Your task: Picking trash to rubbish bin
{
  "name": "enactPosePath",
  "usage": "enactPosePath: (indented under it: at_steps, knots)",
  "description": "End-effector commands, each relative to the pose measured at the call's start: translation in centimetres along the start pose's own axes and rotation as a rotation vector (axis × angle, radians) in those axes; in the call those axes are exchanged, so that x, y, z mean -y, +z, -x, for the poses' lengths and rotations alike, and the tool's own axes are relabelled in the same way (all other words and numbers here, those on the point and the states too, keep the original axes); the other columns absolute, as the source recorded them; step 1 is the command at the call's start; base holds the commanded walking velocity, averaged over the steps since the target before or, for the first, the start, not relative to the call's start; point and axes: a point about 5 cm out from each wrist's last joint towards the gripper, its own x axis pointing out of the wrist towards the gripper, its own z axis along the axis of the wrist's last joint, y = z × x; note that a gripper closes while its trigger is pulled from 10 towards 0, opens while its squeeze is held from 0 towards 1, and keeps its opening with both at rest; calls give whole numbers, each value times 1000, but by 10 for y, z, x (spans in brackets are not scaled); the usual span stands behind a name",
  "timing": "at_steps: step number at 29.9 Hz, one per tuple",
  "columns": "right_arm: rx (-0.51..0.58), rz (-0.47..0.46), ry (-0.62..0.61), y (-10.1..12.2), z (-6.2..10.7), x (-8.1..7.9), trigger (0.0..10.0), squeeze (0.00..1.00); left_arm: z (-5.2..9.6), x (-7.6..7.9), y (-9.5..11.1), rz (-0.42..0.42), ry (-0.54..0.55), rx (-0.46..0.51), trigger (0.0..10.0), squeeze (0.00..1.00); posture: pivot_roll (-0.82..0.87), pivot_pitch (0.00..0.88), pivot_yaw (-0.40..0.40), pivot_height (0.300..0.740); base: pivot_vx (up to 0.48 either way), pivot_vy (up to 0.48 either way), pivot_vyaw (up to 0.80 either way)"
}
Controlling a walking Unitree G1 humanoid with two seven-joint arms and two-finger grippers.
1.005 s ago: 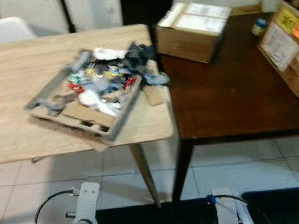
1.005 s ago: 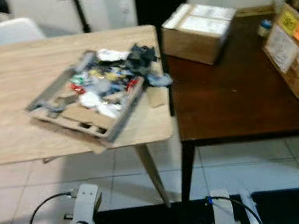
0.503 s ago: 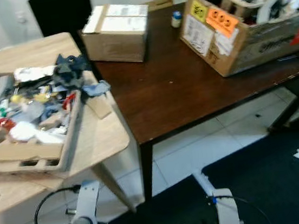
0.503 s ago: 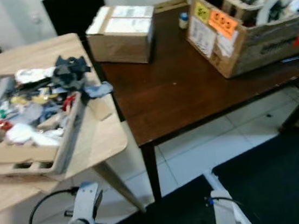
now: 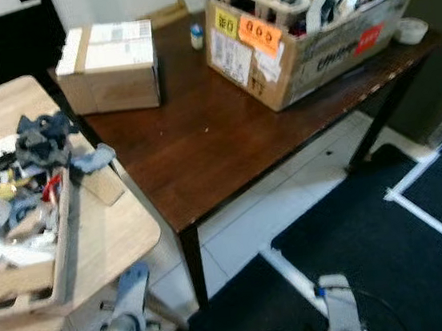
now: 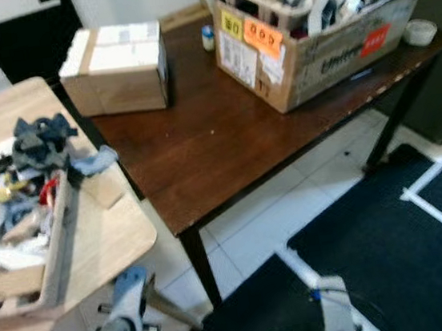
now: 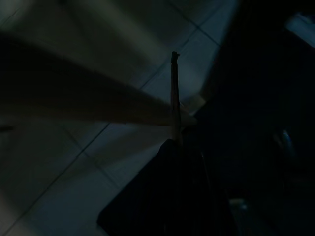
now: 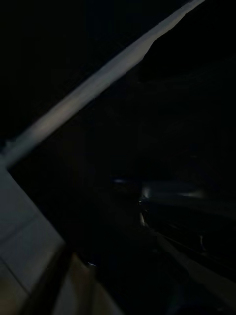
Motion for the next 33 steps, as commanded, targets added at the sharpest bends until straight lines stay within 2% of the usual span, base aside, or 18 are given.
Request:
enactPosePath:
  at_steps: [1,33]
  knots:
    - [-61,1,14,-19,5,-3,10000,0,3,2,-12,14,-10,-37,10000,0,101,173,9,740,0,0,0]
    - [-53,18,30,-17,5,-2,10000,0,4,5,-15,41,-19,-44,10000,0,99,181,-2,740,0,0,0]
